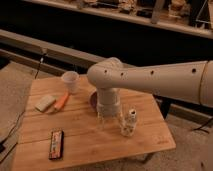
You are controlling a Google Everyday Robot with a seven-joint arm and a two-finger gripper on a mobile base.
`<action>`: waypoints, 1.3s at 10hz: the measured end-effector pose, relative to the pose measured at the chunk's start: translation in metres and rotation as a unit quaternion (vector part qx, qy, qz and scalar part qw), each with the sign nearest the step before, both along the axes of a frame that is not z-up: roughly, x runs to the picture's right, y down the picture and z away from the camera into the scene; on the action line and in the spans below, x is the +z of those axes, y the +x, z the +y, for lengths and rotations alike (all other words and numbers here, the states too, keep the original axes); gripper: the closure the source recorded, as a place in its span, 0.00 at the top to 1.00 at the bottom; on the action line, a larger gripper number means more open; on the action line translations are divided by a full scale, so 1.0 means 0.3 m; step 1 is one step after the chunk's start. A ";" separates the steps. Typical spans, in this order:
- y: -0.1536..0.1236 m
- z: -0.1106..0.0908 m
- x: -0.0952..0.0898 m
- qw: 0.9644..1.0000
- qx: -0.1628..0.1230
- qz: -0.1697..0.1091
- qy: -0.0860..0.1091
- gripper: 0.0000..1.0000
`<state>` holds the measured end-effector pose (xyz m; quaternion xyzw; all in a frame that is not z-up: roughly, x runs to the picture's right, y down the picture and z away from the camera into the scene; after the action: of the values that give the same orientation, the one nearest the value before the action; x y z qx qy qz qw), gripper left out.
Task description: Knock the bottle over
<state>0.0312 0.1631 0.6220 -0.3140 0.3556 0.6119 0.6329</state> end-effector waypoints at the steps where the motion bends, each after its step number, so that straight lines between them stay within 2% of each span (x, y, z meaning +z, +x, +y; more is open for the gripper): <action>1: 0.011 0.004 0.000 1.000 0.000 -0.004 -0.009 0.65; 3: 0.023 0.030 -0.010 0.999 0.009 -0.008 -0.040 0.65; 4: 0.038 0.047 -0.016 0.998 0.015 -0.005 -0.063 0.65; 5: 0.051 0.053 -0.018 0.997 0.016 -0.003 -0.074 0.65; 7: 0.112 0.058 -0.015 0.994 0.011 0.011 -0.106 0.65; 8: 0.133 0.052 -0.009 0.994 0.001 0.016 -0.112 0.65; 9: 0.149 0.035 0.004 0.994 -0.014 0.019 -0.108 0.65; 10: 0.160 -0.011 0.041 0.995 -0.045 0.019 -0.082 0.65; 11: 0.151 -0.050 0.070 0.996 -0.063 0.013 -0.054 0.65; 12: 0.125 -0.091 0.094 0.997 -0.079 0.003 -0.024 0.65; 13: 0.084 -0.141 0.117 0.995 -0.095 -0.014 0.016 0.65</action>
<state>0.0565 0.1208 0.6572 -0.2771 0.3652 0.5499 0.6982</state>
